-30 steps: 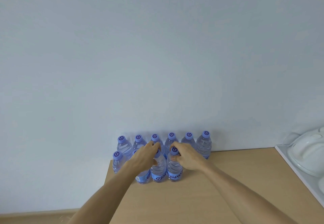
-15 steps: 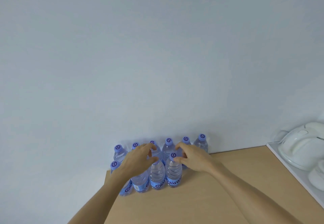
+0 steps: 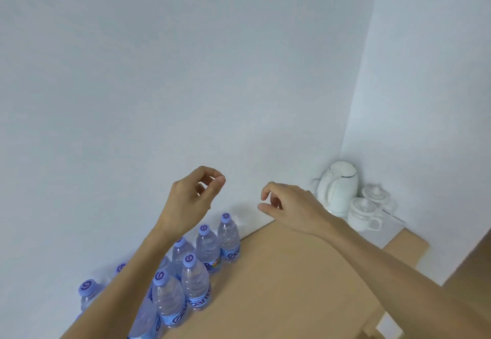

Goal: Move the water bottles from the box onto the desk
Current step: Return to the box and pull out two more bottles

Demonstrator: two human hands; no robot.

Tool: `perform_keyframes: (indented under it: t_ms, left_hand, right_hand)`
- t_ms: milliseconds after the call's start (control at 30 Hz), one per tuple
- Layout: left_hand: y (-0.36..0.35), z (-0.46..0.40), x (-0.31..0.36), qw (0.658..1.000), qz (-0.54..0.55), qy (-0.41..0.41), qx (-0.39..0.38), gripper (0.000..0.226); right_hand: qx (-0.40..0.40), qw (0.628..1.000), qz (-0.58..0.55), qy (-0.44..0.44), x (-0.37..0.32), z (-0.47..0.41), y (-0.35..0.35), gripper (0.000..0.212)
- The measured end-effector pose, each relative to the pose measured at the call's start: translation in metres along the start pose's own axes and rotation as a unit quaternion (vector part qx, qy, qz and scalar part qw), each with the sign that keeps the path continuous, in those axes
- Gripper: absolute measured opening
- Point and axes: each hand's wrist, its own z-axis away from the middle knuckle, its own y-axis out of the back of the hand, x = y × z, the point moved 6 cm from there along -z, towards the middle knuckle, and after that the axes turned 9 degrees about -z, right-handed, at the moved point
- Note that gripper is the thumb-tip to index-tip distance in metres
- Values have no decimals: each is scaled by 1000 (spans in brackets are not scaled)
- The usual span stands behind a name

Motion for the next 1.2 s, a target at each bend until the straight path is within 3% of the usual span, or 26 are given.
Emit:
perform_keyframes:
  t_ms: [333,700,1000,1200]
  left_hand:
    - [-105,-16,207,986,83,-140,-48,9]
    - [-275,4,424,944,197,-231,-130,9]
    - [-420,7,535,908,232,-288,-199,6]
    - [-524,-30,598,894,233,-328,-197,7]
  right_hand:
    - [138,988,58,-31,64,136,193,16]
    - [241,947,152,-147,190,321,370,21]
    - [306,900,168,-262,291,427,450,12]
    - [326,878,193,-292,371,448,515,11]
